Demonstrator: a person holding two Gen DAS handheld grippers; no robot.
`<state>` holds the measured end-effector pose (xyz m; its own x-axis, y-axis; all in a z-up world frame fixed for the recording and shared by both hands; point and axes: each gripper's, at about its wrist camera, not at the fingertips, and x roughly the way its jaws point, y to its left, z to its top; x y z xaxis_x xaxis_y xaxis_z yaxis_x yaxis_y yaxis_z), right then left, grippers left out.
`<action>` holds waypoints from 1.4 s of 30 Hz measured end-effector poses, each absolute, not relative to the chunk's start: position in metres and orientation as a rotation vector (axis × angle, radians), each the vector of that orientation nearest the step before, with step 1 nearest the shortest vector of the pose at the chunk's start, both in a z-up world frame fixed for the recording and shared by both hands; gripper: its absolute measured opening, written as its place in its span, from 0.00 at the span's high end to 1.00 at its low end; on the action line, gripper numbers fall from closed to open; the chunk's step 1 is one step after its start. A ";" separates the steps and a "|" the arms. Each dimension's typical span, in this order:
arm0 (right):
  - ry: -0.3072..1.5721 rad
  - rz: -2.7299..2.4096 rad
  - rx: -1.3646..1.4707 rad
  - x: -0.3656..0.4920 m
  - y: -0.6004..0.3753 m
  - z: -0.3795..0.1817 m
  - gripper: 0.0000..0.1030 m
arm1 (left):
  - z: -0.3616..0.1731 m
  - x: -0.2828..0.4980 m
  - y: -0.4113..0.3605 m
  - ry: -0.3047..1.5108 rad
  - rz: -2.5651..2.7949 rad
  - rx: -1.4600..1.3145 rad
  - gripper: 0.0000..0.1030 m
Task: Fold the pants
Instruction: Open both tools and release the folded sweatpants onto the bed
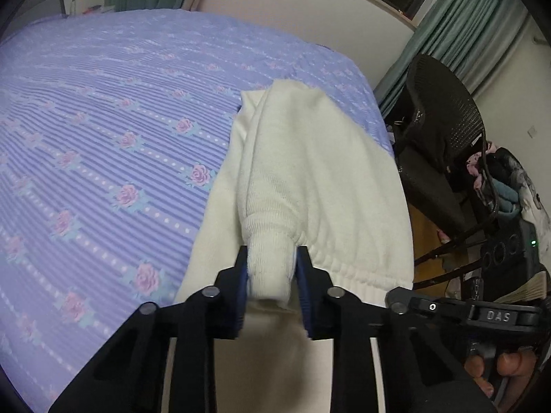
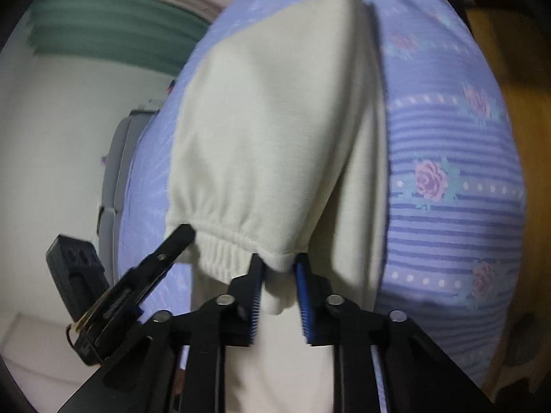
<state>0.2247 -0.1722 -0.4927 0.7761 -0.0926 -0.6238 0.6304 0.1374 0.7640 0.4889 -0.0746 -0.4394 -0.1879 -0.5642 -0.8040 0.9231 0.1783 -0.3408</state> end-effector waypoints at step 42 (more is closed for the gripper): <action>0.905 -0.301 0.476 0.262 -0.153 -0.370 0.44 | -0.361 0.416 0.070 1.062 -0.718 0.213 0.18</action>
